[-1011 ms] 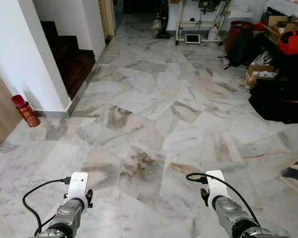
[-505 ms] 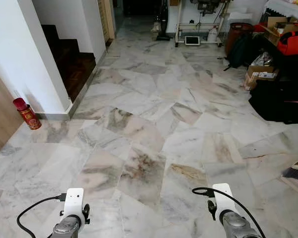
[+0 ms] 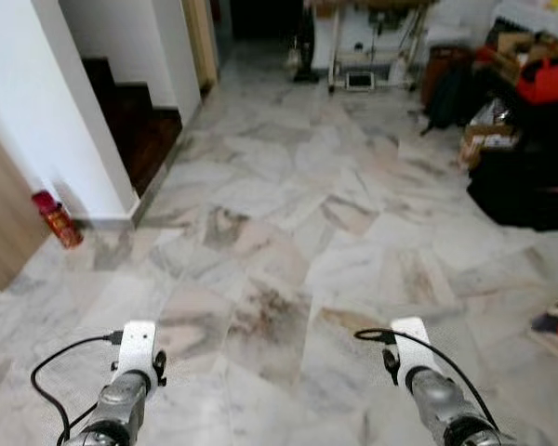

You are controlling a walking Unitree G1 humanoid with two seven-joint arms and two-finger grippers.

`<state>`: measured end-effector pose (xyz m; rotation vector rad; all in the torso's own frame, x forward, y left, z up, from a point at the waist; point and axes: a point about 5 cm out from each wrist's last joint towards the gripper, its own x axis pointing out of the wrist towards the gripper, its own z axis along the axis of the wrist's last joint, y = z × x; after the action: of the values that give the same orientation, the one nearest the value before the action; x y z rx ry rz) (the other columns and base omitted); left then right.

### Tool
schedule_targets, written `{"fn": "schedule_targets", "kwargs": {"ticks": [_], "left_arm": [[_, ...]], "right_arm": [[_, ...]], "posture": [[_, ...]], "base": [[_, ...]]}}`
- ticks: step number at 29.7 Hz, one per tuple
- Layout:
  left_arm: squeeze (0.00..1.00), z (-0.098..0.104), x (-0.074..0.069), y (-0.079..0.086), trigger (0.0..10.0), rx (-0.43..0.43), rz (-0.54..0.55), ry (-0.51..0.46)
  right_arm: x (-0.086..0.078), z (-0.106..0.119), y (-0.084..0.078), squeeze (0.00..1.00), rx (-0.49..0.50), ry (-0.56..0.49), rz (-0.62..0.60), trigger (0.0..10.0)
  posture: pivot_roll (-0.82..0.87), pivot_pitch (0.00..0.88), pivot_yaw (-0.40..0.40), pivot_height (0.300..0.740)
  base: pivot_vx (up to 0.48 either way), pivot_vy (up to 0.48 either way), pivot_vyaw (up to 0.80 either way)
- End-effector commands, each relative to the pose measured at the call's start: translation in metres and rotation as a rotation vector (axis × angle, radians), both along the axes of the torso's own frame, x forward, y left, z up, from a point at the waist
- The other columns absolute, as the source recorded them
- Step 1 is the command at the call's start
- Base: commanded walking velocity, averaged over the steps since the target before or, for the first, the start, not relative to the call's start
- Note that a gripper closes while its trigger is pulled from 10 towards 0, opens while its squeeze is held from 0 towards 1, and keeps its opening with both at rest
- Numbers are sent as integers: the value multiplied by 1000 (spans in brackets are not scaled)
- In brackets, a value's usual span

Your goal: Setting the table

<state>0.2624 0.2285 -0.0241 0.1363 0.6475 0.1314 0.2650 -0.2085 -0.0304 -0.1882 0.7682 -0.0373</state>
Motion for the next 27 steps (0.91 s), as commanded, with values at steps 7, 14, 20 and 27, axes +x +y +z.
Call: {"fn": "schedule_targets", "kwargs": {"ticks": [7,14,20,27], "left_arm": [[0,4,6,-1,10000,-5,9,2],[0,3,4,0,10000,8,-3,7],[0,1,0,5,10000,6,9,3],[0,2,0,5,10000,-1,22,-4]], "right_arm": [[4,2,3,0,14,-6,-17,10000],[2,0,5,0,9,3,3,10000],[0,-1,5,0,-9,28,10,10000],[1,-1,5,0,-3,30,21,10000]], "posture": [[-19,0,26,740],[-21,0,24,740],[-23,0,28,740],[-12,0,17,740]], "base": [[0,0,0],[0,0,0],[0,0,-133],[0,0,-696]]}}
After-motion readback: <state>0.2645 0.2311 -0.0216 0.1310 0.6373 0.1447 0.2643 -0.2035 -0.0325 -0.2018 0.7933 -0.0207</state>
